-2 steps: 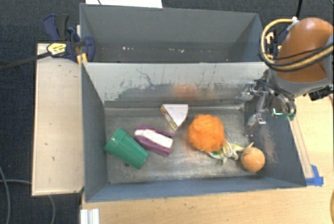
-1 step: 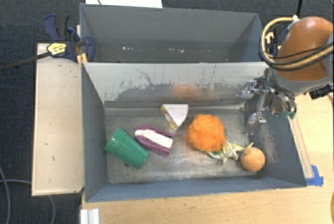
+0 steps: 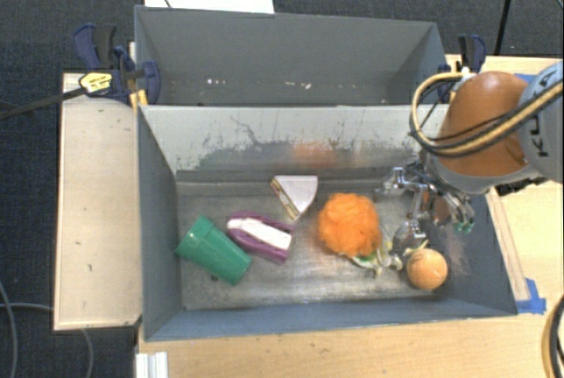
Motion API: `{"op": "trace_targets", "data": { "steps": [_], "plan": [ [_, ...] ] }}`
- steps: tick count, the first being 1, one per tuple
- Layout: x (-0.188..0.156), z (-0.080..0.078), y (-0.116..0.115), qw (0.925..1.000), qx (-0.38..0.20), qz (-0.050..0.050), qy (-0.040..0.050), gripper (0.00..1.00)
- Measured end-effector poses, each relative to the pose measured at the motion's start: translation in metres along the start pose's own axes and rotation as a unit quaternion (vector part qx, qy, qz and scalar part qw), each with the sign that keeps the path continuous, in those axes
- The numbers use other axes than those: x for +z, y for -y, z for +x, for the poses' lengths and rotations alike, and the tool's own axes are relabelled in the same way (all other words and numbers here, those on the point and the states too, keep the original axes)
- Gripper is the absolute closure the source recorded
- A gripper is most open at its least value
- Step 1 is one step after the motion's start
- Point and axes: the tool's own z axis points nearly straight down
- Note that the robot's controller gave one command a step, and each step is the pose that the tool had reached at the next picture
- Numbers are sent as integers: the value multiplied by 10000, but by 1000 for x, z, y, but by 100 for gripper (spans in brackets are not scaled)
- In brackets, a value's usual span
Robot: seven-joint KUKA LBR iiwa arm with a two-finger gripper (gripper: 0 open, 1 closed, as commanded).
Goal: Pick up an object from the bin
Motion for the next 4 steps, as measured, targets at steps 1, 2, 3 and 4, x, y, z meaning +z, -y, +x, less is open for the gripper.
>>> {"op": "trace_targets", "data": {
  "steps": [1,2,3,4],
  "plan": [
    [31,23,-30,9988,497,21,-15,0],
    [36,18,-36,9982,592,40,-57,0],
    [45,59,-83,9909,1349,3,-28,100],
    [45,59,-83,9909,1343,3,-28,100]
  ]
}}
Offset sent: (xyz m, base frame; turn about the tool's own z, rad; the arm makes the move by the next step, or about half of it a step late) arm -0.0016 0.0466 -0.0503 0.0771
